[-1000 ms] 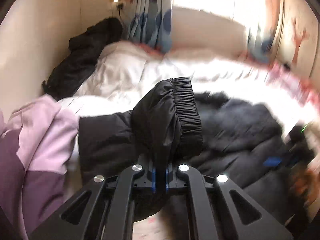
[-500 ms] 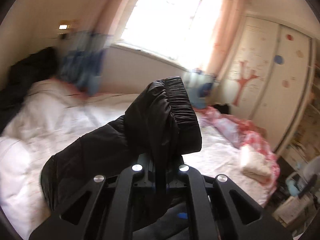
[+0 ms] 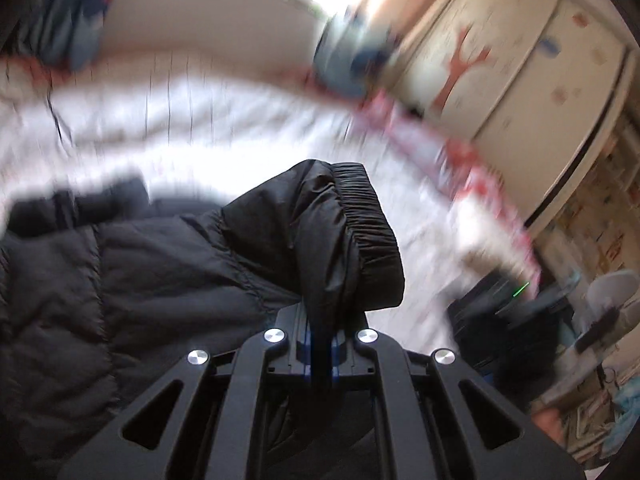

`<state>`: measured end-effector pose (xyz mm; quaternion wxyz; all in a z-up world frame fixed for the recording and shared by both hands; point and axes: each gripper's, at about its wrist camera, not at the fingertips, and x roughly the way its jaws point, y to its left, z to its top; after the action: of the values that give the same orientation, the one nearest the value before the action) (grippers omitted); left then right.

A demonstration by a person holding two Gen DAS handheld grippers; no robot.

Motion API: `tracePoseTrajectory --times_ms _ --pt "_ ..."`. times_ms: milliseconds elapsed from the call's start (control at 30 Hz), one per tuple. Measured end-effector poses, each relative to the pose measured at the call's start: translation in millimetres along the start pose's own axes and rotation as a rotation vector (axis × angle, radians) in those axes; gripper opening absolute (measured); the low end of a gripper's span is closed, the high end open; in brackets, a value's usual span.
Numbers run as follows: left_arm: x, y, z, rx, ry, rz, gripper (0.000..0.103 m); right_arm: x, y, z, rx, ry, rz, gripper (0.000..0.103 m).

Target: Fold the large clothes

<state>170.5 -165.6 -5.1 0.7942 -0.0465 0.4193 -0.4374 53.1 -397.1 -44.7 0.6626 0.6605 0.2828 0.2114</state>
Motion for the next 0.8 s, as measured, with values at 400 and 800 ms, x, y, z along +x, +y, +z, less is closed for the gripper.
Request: tracePoseTrajectory --times_ms 400,800 --pt "-11.7 -21.9 -53.1 0.099 0.121 0.187 0.087 7.6 -45.5 6.2 0.144 -0.003 -0.029 0.096" --pt "-180.7 60.8 -110.9 -0.228 -0.168 0.336 0.096 29.9 -15.6 -9.9 -0.316 -0.11 -0.33 0.015"
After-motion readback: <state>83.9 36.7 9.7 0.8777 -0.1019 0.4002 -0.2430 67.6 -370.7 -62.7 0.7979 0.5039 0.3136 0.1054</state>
